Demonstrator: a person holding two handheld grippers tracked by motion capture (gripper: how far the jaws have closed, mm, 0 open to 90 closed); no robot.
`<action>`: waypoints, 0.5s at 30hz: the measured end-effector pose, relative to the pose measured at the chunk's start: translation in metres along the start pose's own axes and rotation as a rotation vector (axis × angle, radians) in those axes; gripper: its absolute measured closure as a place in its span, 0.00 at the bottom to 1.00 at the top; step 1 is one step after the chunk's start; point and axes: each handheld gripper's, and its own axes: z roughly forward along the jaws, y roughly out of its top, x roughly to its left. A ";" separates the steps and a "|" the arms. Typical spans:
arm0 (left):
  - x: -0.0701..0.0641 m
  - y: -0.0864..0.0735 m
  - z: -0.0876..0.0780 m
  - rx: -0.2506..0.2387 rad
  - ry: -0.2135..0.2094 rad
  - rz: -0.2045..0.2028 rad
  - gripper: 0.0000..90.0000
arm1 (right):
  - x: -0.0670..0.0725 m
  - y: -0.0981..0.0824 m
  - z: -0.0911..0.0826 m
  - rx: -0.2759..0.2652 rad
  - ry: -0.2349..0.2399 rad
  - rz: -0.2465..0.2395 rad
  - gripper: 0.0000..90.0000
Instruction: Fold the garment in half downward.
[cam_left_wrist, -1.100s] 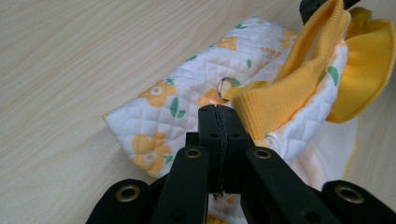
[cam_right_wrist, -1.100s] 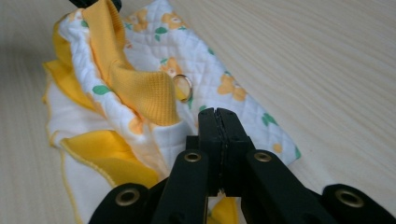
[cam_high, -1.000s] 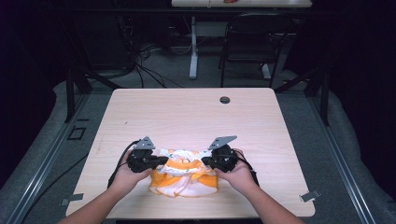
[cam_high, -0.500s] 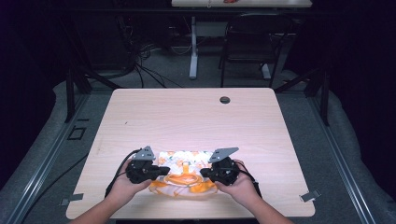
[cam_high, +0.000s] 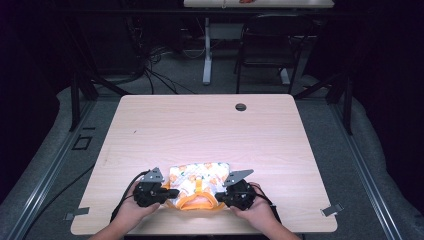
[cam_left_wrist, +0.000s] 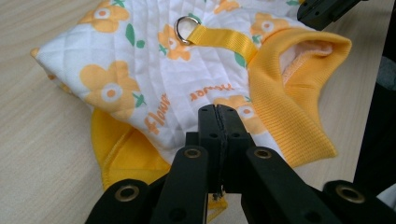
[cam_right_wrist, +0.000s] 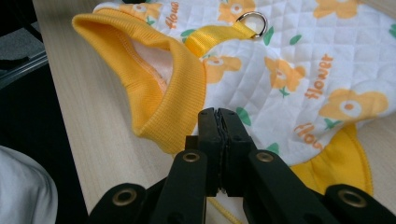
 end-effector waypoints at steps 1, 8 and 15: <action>0.000 -0.001 0.001 0.003 0.003 0.006 1.00 | 0.000 -0.001 0.001 0.002 -0.002 0.000 0.98; 0.002 -0.009 0.008 0.009 0.020 0.007 0.99 | 0.000 -0.009 0.007 0.030 -0.007 0.007 0.99; 0.003 -0.010 0.010 0.003 0.026 0.008 0.99 | -0.002 -0.015 0.011 0.030 -0.007 0.019 0.99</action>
